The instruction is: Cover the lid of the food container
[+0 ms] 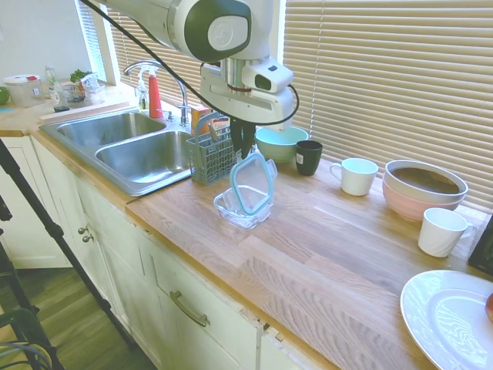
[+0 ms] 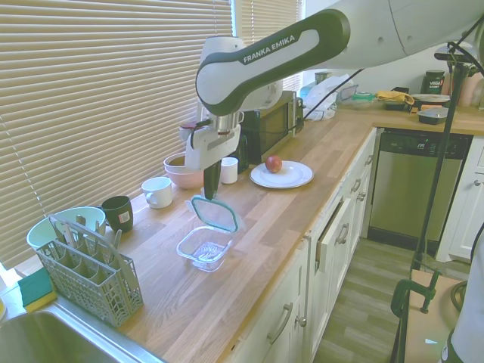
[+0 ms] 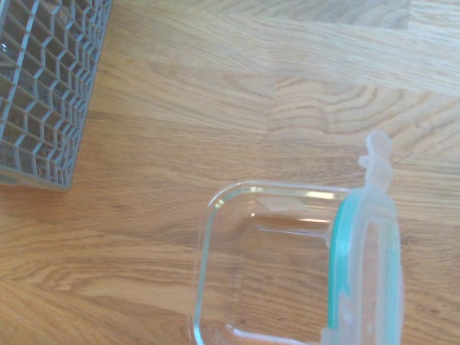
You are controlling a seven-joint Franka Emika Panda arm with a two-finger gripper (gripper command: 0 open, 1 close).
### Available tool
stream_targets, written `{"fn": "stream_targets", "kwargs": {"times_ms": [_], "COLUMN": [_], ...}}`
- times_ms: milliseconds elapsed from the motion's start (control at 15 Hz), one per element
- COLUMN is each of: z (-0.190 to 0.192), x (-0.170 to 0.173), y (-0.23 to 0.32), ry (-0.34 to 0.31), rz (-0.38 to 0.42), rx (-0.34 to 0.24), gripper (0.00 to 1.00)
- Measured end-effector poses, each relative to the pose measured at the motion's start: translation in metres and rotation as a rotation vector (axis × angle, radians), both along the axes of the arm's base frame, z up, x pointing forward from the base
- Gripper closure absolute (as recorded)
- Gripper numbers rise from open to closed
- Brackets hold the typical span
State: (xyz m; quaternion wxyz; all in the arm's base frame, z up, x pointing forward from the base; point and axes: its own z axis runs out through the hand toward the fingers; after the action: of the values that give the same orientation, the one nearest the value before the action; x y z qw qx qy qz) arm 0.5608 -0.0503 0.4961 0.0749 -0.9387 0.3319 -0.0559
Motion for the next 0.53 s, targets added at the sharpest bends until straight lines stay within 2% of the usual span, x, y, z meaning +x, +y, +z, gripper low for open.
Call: {"fn": "stream_targets", "kwargs": {"times_ms": [533], "z": [0.004], "x": [0.015], "y": [0.001], "ry": [-0.002], "rz": [-0.018], "rx": [-0.023], "gripper": [1.00]}}
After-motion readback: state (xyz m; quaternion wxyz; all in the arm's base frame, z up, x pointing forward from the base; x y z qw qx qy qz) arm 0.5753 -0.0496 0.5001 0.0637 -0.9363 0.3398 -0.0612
